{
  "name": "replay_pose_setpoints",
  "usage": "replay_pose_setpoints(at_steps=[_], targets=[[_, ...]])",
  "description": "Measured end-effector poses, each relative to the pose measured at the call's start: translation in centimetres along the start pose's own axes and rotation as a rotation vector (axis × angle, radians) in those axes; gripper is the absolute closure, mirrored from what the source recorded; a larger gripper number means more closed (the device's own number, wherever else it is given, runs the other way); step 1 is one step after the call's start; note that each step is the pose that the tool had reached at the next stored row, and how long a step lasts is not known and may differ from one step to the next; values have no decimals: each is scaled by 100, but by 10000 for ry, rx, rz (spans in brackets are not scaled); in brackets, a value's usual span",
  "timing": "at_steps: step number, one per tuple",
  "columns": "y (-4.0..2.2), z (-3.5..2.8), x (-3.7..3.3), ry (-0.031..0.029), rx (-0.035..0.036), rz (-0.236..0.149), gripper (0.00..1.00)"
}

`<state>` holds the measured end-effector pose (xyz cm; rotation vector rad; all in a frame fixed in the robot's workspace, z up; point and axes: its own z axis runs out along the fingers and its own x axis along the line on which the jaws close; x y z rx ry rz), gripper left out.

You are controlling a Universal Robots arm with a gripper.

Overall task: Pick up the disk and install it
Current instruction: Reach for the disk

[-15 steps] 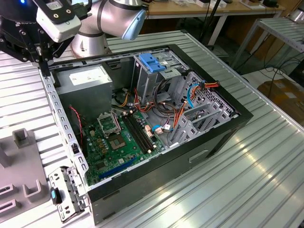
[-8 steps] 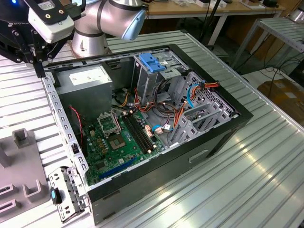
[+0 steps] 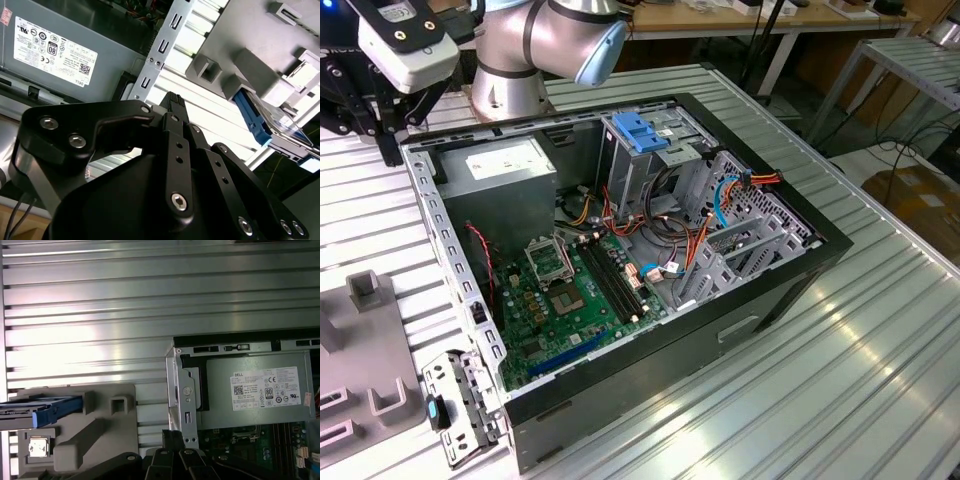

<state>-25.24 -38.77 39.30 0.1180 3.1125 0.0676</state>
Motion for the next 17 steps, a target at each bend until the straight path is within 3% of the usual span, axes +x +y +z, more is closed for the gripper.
replay_pose_setpoints(at_steps=[8, 17], targets=[[-10, -3, 141, 0, 0, 0, 89], [-19, -5, 251, 0, -1, 0, 89]])
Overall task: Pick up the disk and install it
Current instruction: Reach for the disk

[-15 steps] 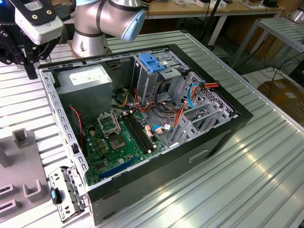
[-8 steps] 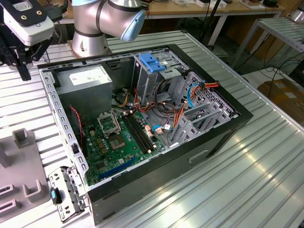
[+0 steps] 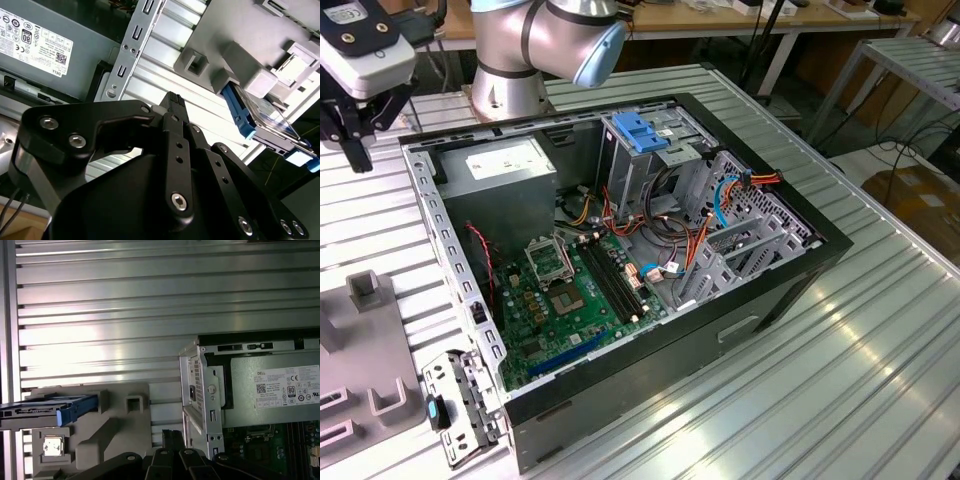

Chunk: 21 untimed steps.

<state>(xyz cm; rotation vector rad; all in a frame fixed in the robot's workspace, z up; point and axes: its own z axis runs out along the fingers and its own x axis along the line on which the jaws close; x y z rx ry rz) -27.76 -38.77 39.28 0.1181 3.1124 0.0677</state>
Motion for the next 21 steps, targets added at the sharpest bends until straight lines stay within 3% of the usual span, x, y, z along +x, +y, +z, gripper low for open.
replay_pose_setpoints(at_steps=[11, 12, 18, 21], targets=[[-11, 0, 140, 1, 0, -1, 89], [-14, 2, 179, 6, 1, 0, 89], [-15, 2, 188, 8, 2, -1, 89], [-15, 1, 192, 36, 4, 1, 89]])
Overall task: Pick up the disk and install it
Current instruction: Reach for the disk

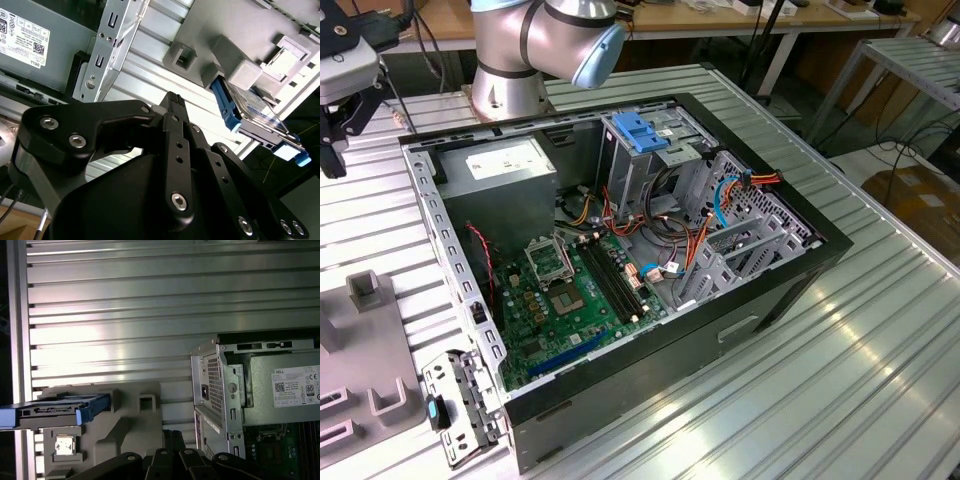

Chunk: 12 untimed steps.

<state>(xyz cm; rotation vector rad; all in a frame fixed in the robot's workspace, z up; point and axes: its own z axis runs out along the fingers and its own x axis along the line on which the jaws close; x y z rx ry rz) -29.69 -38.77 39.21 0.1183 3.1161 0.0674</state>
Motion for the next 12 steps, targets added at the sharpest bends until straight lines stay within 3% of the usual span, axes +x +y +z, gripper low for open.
replay_pose_setpoints(at_steps=[12], targets=[[-6, 1, 86, 197, 5, 8, 89]])
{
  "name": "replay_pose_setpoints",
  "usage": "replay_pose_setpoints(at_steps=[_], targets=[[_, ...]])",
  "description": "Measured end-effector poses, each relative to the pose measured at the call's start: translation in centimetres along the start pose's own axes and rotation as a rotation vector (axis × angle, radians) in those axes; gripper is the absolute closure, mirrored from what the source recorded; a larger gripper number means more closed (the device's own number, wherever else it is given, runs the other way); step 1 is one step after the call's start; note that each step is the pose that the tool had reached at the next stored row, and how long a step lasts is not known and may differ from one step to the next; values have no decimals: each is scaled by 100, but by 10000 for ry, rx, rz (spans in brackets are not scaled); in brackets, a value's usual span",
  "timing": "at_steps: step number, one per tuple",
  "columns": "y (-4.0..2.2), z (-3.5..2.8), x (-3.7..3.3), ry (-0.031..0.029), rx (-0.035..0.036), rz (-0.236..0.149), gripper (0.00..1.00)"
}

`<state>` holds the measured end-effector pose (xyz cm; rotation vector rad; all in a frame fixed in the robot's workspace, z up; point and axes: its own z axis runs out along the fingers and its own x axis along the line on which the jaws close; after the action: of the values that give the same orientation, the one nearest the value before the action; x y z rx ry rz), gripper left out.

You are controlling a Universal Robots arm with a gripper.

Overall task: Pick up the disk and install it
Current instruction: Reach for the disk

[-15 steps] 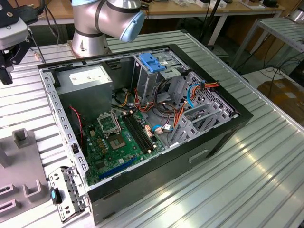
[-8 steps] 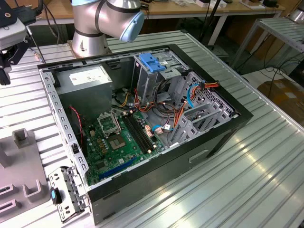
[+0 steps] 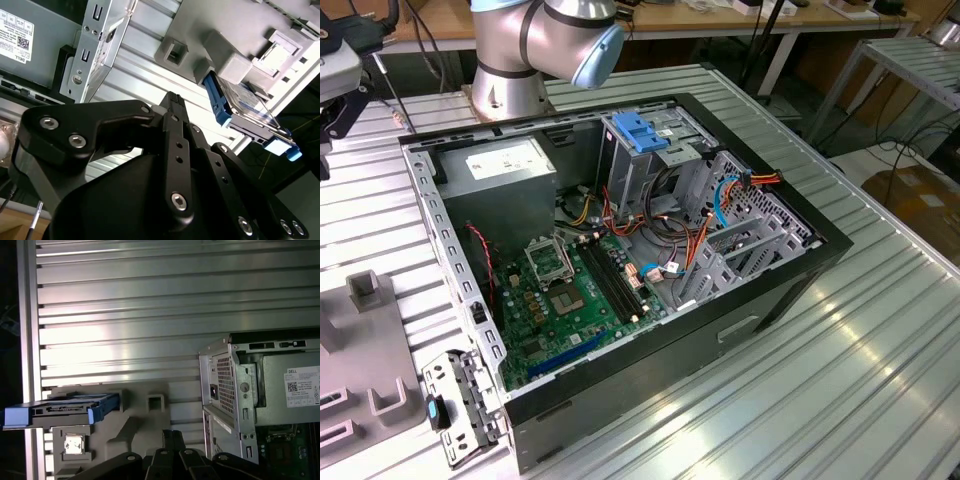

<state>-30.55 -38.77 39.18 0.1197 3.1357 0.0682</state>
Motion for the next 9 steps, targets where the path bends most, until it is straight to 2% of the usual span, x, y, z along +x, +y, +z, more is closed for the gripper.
replay_pose_setpoints(at_steps=[9], targets=[[-7, 4, 86, 131, 2, 5, 89]])
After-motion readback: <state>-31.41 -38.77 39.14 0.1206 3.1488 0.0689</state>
